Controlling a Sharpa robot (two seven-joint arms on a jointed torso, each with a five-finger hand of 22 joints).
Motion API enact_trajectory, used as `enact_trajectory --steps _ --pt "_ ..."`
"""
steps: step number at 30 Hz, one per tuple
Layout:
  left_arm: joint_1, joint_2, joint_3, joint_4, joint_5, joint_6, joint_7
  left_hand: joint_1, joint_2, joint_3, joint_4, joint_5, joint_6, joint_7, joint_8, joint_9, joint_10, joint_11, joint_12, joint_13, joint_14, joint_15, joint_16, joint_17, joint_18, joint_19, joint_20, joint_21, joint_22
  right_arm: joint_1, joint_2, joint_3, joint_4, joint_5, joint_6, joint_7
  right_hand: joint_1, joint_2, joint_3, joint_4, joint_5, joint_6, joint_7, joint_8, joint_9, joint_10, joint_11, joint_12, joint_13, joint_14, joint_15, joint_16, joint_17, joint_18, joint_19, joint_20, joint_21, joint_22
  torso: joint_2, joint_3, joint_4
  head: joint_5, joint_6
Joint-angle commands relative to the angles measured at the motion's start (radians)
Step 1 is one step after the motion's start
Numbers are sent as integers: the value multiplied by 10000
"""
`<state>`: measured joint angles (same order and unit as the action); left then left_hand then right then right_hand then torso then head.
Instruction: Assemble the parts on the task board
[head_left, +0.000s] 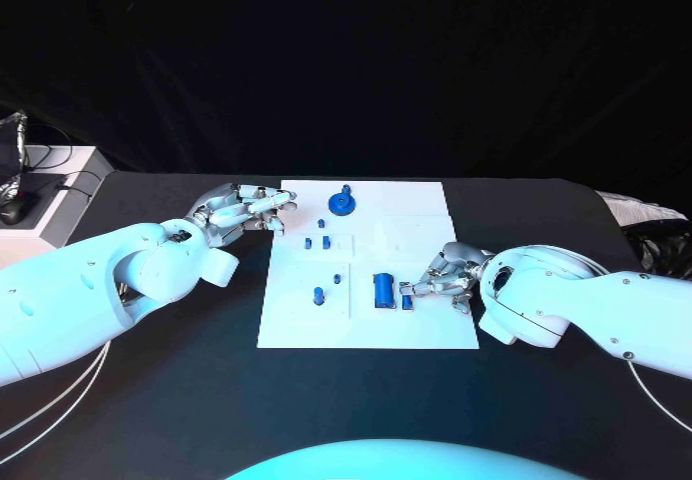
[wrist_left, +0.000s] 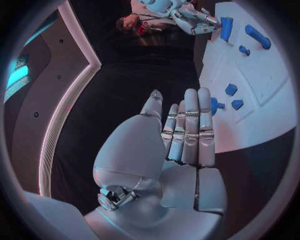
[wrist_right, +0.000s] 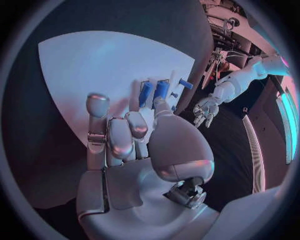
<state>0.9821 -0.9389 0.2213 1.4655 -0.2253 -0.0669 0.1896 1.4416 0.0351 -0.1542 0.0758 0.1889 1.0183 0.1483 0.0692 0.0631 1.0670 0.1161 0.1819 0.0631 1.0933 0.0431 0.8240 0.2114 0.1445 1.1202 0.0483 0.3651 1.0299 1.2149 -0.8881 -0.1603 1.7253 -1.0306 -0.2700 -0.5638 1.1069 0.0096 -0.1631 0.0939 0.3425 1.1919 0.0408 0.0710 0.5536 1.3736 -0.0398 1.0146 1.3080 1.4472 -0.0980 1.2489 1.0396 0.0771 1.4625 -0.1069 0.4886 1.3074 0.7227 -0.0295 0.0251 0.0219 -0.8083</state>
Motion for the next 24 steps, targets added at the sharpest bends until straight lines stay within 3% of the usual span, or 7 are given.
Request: enact_trajectory --steps 1,3,5,10,24 --pt "1 7 7 13 -36 157 38 -25 71 8 7 24 -6 13 -39 8 -73 -11 6 -3 18 38 -29 -10 -62 -73 29 42 8 -15 -84 -1 100 -167 206 191 512 -16 169 -605 -423 97 -24 5 66 47 2 58 300 -1 8 -27 -14 -60 305 -15 -8 686 1 6 2 4 -2" --pt "0 7 7 11 -36 160 39 -25 71 8 7 24 -6 13 -39 8 -73 -11 6 -3 18 38 -29 -10 -62 -73 29 42 8 -21 -121 -1 143 -168 265 214 674 -142 541 -779 -960 172 -54 35 121 68 -17 93 318 0 -13 -29 -10 -73 304 -30 9 690 0 4 1 6 -4" --pt "0 6 7 11 -36 163 39 -25 71 8 7 24 -6 13 -39 8 -73 -11 6 -3 18 38 -29 -10 -62 -73 29 42 8 -38 -190 -1 246 -144 339 241 702 -344 928 -859 -1140 214 -87 57 208 76 -40 107 330 -1 -21 -34 -5 -89 309 -45 30 695 3 5 0 18 2" --pt "0 7 7 4 -36 170 41 -9 69 10 8 22 -7 12 -41 7 -73 -11 8 -3 18 37 -37 -13 -60 -75 32 37 18 -73 -258 -1 406 -80 381 246 871 -440 1210 -1037 -1423 318 -182 224 461 105 -104 123 338 6 -63 -15 43 -119 327 -82 98 709 4 8 -15 15 -11" --pt "-1 14 6 10 -37 189 38 13 80 22 0 30 -5 14 -41 7 -74 -12 7 -4 17 36 -40 -14 -58 -76 33 34 20 -117 -197 -1 329 -279 380 129 794 -161 1179 -1124 -1429 232 -293 606 931 137 -178 128 350 22 -122 11 123 -177 348 -148 195 727 3 -14 11 -36 -57"
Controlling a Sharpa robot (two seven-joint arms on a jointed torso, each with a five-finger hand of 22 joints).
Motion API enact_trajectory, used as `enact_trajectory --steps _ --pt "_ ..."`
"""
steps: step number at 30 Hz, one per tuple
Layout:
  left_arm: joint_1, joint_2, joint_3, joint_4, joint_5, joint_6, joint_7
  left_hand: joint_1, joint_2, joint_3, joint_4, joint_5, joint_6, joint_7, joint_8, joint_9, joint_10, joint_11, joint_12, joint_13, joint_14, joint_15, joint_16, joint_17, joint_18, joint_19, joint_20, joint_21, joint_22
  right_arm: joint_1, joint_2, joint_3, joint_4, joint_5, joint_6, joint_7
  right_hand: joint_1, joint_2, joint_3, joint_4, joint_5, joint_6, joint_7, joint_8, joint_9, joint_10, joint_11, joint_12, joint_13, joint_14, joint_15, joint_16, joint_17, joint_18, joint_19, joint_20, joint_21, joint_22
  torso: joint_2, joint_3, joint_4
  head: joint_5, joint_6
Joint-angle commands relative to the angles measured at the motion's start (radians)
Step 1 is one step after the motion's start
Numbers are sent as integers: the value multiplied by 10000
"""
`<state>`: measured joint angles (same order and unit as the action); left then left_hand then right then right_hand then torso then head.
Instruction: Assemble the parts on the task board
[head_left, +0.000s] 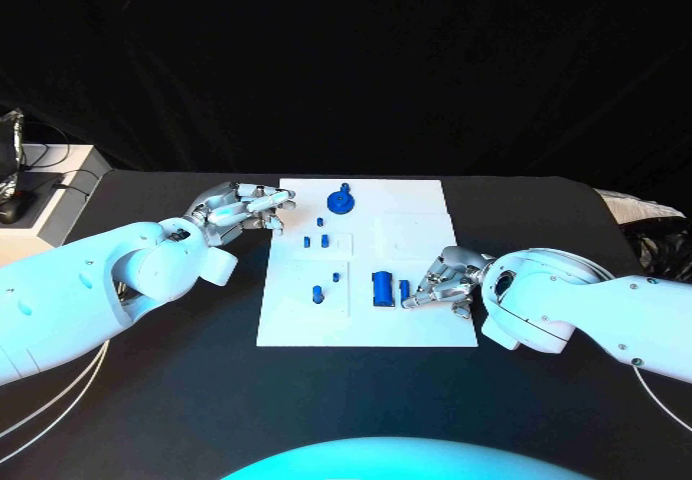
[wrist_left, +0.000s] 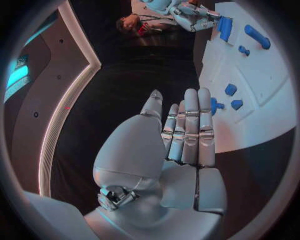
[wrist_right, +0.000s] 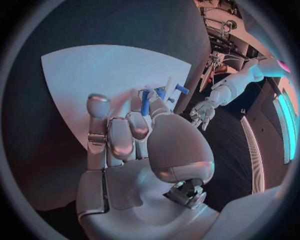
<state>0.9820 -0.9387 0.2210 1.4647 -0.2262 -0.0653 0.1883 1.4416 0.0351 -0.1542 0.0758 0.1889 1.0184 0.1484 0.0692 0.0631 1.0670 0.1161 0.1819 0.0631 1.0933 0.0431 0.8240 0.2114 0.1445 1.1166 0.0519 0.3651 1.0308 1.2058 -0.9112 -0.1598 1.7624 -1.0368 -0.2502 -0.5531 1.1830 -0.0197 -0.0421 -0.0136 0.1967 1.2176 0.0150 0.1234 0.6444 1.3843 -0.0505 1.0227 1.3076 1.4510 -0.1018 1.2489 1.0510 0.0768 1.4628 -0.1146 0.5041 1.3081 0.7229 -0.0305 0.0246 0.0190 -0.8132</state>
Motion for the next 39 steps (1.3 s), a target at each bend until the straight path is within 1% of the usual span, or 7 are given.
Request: enact_trajectory --steps 1,7,10,17,29,36,39 --pt "0 11 10 19 -28 173 52 13 80 22 0 30 -5 13 -41 7 -74 -12 7 -4 17 35 -40 -14 -59 -41 -3 34 11 -33 48 -6 -62 -245 177 16 44 150 -24 -54 34 -23 -40 86 27 33 -71 54 356 -18 -83 9 7 -174 344 -72 38 720 3 -5 18 -7 -9" --pt "0 8 10 20 -28 170 51 3 79 17 15 25 -2 10 -42 7 -69 -13 7 -3 21 36 -42 -15 -58 -39 -2 29 21 -64 126 -5 -140 -337 15 7 46 255 -73 -106 171 -54 -63 175 101 35 -89 45 357 -19 -96 3 19 -189 341 -88 42 719 4 -4 14 13 -21" --pt "0 8 10 18 -28 174 45 3 79 17 15 25 -2 10 -42 7 -69 -13 7 -3 21 36 -42 -15 -58 -39 -2 29 21 -71 142 -5 -155 -358 -129 19 -9 278 -112 -70 313 -56 -77 211 124 41 -95 53 362 -16 -101 6 29 -192 346 -93 52 721 3 -2 17 14 -16" --pt "0 7 10 9 -29 168 42 3 79 17 15 25 -2 10 -42 7 -69 -13 7 -3 21 36 -42 -15 -58 -39 -2 29 21 -78 135 -3 -174 -358 -321 42 -162 326 -175 101 415 -83 -76 253 156 45 -97 51 364 -9 -102 18 48 -196 349 -97 75 724 -1 5 7 28 -35" --pt "-1 16 10 -13 -31 198 22 -2 78 13 32 26 -4 11 -41 8 -74 -10 4 -3 20 39 -45 -15 -59 -40 -2 20 28 -81 66 1 -205 -349 -429 76 -133 372 -178 151 480 -104 -79 282 175 45 -99 50 367 -11 -106 17 52 -198 351 -100 95 728 -7 16 1 34 -12" --pt "-2 28 10 -17 -32 207 24 -2 78 13 32 26 -4 11 -41 8 -74 -10 4 -3 20 39 -45 -15 -59 -40 -2 20 28 -83 78 3 -166 -448 -405 94 -118 371 -181 152 498 -109 -80 288 178 42 -99 44 366 -10 -106 19 57 -198 347 -100 72 723 -10 2 5 18 -16" --pt "-3 33 10 -20 -32 203 37 10 79 17 31 27 1 9 -39 8 -75 -10 4 -3 18 38 -48 -15 -58 -39 0 13 32 -86 83 3 -155 -591 -428 97 -70 347 -189 132 496 -103 -88 308 186 46 -103 53 371 -10 -108 18 57 -199 346 -101 78 724 -13 7 0 24 -14"
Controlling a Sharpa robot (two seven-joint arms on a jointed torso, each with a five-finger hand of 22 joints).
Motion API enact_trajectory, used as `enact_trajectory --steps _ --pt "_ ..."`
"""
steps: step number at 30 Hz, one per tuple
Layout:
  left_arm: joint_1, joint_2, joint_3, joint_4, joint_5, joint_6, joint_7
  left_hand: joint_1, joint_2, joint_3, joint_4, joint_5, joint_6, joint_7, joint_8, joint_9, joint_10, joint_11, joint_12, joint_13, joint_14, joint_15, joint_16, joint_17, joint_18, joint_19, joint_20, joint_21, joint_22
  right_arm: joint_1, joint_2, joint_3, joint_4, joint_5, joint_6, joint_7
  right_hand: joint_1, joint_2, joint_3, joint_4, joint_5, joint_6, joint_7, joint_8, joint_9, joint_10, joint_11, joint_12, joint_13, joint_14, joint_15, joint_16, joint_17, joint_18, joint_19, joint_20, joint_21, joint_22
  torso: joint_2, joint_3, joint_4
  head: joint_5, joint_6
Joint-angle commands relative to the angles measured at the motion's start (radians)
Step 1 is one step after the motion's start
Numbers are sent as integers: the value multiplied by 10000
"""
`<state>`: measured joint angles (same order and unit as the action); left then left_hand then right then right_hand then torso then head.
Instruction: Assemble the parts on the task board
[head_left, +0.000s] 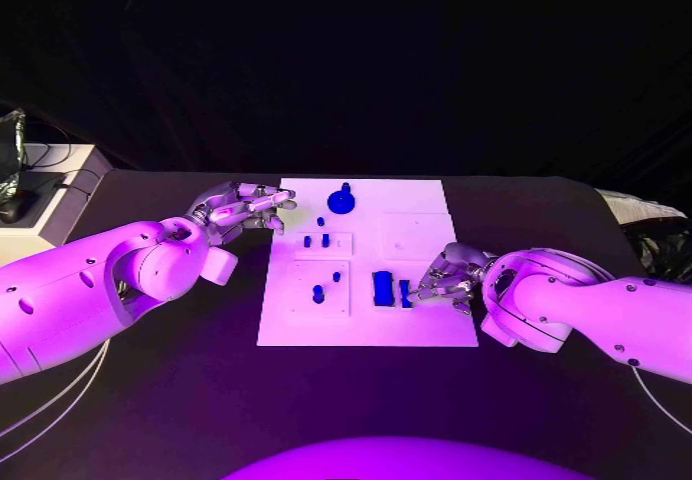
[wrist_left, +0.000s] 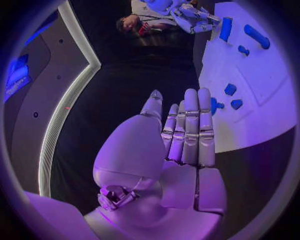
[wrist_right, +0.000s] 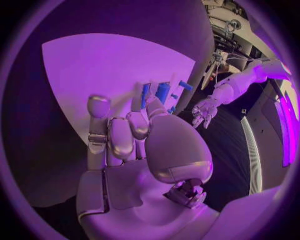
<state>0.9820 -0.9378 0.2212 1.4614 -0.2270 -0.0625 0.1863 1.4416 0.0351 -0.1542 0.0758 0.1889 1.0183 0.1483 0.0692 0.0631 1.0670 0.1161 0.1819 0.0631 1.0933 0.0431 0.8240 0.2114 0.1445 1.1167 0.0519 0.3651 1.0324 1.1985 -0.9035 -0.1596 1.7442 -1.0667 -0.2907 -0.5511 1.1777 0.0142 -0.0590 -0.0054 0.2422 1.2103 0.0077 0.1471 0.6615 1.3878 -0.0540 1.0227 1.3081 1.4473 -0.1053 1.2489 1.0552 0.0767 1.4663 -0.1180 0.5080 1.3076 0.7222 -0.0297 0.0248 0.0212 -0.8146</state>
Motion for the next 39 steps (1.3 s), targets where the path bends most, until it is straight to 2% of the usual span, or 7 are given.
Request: enact_trajectory --steps 1,10,14,26,32,37,39 --pt "-2 25 8 13 -24 174 63 10 79 17 31 27 1 10 -39 8 -75 -10 4 -3 18 38 -48 -15 -58 -39 0 13 16 -15 6 0 30 -322 -38 79 -17 6 -21 50 45 -28 -16 74 18 12 -68 55 368 27 -74 18 14 -198 312 -68 41 729 -3 -2 -5 0 9" --pt "-10 58 8 8 -10 156 255 7 64 9 30 27 9 0 -38 8 -71 -14 6 -3 13 37 -49 -15 -59 -42 2 8 20 -17 -124 1 -21 171 -867 687 -75 -83 -40 171 223 -257 137 -159 -162 -56 25 -53 333 -4 -17 -93 -124 -190 255 -38 -198 684 -40 9 -9 -3 80" --pt "-22 103 8 -20 30 101 396 2 55 2 28 26 14 -9 -38 8 -47 -22 19 -2 6 36 -52 -15 -61 -52 5 0 21 60 -330 6 -229 1971 -1315 2341 60 -213 -1 360 221 -253 344 -788 -783 -195 162 -277 232 -39 90 -328 -410 -86 164 79 -730 587 -89 6 -38 -34 191" --pt "-94 520 7 -612 457 -841 1083 60 77 44 8 27 49 -11 -44 7 157 -40 55 -8 -550 172 -718 -320 -208 -591 164 -580 -348 257 -50 98 -2486 6672 -1434 7263 573 -4 -109 -262 275 -1048 741 -779 -1314 -1868 481 -3790 -2162 -770 338 -3422 -3011 -102 -754 383 -4423 -928 -398 17 -122 -86 599" --pt "-99 909 8 -1230 837 -1555 1602 164 48 107 73 19 143 -67 6 26 447 30 -381 -1 -323 453 -3701 -1473 -411 -1160 586 -2316 -2054 226 649 169 -4360 7732 -1658 8544 1247 270 129 -676 343 -1941 1296 -837 -2764 -2675 984 -6598 -5745 -2189 956 -6335 -4515 -461 -3102 962 -4451 -3181 -597 -1 -182 -7 1113" --pt "-93 1152 12 -1689 1031 -2179 2072 209 135 261 233 38 146 -232 -50 4 755 116 -1190 -24 -366 836 -6627 -1387 -607 -1900 1026 -3013 -3847 88 1304 313 -5536 8437 -1545 9388 1566 387 653 -934 334 -1951 1386 -860 -4450 -2153 1464 -9217 -10493 -2921 1650 -9571 -6800 -714 -5072 1671 -4443 -5400 -642 39 -286 47 1661" --pt "-92 1261 14 -1864 1084 -2303 2180 174 27 268 185 19 -1052 -439 -122 -58 57 410 -1183 -9 -1138 1224 -7535 -1436 -808 -2870 1328 -3043 -4579 34 1500 365 -5826 8623 -1487 9625 1585 454 924 -985 367 -1906 1364 -830 -4979 -2139 1567 -9537 -11742 -2737 1766 -10485 -7617 -651 -5215 1830 -4449 -6113 -659 58 -300 55 1770"
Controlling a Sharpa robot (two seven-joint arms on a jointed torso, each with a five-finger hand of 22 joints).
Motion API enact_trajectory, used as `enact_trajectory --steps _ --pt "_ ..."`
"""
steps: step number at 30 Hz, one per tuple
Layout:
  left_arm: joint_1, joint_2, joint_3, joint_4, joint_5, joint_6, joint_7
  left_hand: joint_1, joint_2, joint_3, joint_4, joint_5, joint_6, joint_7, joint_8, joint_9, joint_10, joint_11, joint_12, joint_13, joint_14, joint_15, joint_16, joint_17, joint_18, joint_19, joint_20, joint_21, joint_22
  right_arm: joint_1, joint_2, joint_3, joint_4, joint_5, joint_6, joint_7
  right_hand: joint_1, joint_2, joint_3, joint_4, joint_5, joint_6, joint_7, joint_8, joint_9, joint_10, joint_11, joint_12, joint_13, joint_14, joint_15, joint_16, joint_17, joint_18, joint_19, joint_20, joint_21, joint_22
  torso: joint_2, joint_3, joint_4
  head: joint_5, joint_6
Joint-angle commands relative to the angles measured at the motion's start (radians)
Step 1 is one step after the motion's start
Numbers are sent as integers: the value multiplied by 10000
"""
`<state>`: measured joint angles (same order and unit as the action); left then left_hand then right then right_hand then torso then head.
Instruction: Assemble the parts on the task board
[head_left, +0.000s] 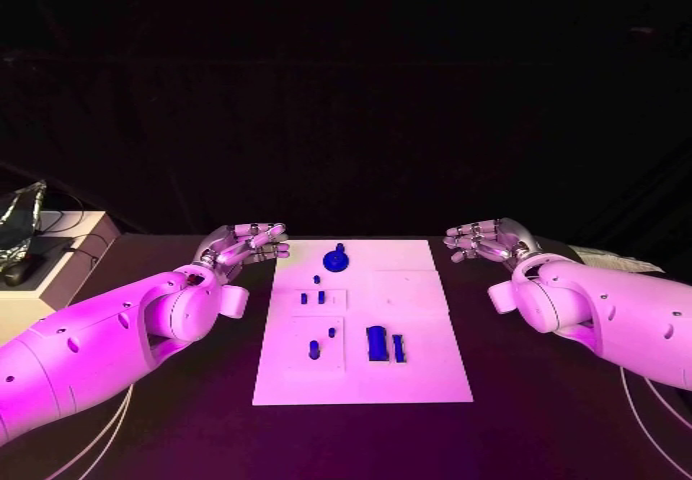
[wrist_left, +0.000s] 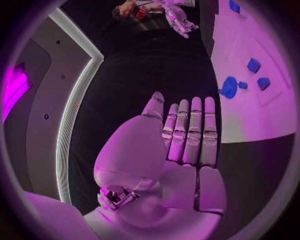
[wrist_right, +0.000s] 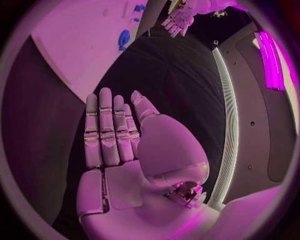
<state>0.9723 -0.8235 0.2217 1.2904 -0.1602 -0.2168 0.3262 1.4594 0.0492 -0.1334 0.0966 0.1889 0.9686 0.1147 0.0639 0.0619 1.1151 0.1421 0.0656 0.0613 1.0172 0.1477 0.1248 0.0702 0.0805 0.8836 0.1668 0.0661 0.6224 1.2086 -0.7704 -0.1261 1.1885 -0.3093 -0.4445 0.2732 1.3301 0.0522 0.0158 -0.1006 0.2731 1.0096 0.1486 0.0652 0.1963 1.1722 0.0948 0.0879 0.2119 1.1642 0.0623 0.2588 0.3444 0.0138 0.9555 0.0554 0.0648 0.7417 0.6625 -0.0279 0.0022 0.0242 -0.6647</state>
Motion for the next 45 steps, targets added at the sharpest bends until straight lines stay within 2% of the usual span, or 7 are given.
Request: enact_trajectory --steps 1,8,9,11,17,19,45 --pt "5 186 10 -264 439 -819 831 -10 -127 114 -85 41 -645 -72 -80 -53 -731 205 -53 -13 -626 258 -616 -52 -145 -765 294 -41 -894 -97 288 58 -434 1134 85 1506 35 58 273 -52 50 107 -35 -22 -541 3 114 -207 -1236 169 146 -969 -828 7 -127 156 -32 -761 -79 51 -80 29 313" --pt "7 520 14 -743 502 -1038 1027 -258 -268 682 -344 59 -736 -6 -75 -56 -1796 308 -90 -57 -2757 420 -729 -189 381 -859 937 -27 -4488 -232 777 151 -998 1334 336 1952 -304 -253 1386 -294 406 286 3 -48 -1314 -246 220 -241 -1545 417 333 -1956 -2318 143 -134 420 33 -2871 -117 118 -74 119 454" --pt "3 437 0 -656 271 -647 502 -4534 -492 1334 -966 -1889 -9686 -1147 -639 -619 -11151 -1421 -656 -613 -10172 -1477 -1248 -702 -805 -8836 -1668 -661 -6224 -198 703 138 -909 891 37 1143 -4149 -522 -158 1006 -2731 -2878 -1486 -652 -1963 -3651 -948 -879 -2119 -3191 -623 -2588 -3444 -138 -9555 -554 -648 -7417 -91 70 -82 81 388" --pt "17 437 -41 -592 296 -737 528 -5289 -492 1334 -966 -1889 -9686 -1147 -639 -619 -11151 -1421 -656 -613 -10172 -1477 -1248 -702 -805 -8836 -1668 -661 -6224 -224 688 159 -818 933 -26 1168 -4852 -522 -158 1006 -2731 -10096 -1486 -652 -1963 -4269 -948 -879 -2119 -3816 -623 -2588 -3444 -138 -9555 -554 -648 -7417 -136 79 -80 68 398" --pt "119 437 -332 -139 470 -1378 717 -7098 -492 1334 -966 -1889 -9686 -1147 -639 -619 -11151 -1421 -656 -613 -10172 -1477 -1248 -702 -805 -8836 -1668 -661 -6224 -413 579 312 -177 1232 -473 1348 -13301 -522 -158 1006 -2731 -10096 -1486 -652 -1963 -11722 -948 -879 -2119 -11642 -623 -2588 -3444 -138 -9555 -554 -648 -7417 -456 140 -62 -27 475" --pt "195 436 -551 202 602 -1861 859 -14594 -492 1334 -966 -1889 -9686 -1147 -639 -619 -11151 -1421 -656 -613 -10172 -1477 -1248 -702 -805 -8836 -1668 -661 -6224 -555 497 427 309 1458 -812 1484 -13301 -522 -158 1006 -2731 -10096 -1486 -652 -1963 -11722 -948 -879 -2119 -11642 -623 -2588 -3444 -138 -9555 -554 -648 -7417 -696 186 -49 -98 531" --pt "777 435 -2217 2796 1602 -5532 1938 -14594 -492 1334 -966 -1889 -9686 -1147 -639 -619 -11151 -1421 -656 -613 -10172 -1477 -1248 -702 -805 -8836 -1668 -661 -6224 -1586 -96 1261 3815 3093 -3255 2468 -13301 -522 -158 1006 -2731 -10096 -1486 -652 -1963 -11722 -948 -879 -2119 -11642 -623 -2588 -3444 -138 -9555 -554 -648 -7417 -1183 279 -22 -242 647"
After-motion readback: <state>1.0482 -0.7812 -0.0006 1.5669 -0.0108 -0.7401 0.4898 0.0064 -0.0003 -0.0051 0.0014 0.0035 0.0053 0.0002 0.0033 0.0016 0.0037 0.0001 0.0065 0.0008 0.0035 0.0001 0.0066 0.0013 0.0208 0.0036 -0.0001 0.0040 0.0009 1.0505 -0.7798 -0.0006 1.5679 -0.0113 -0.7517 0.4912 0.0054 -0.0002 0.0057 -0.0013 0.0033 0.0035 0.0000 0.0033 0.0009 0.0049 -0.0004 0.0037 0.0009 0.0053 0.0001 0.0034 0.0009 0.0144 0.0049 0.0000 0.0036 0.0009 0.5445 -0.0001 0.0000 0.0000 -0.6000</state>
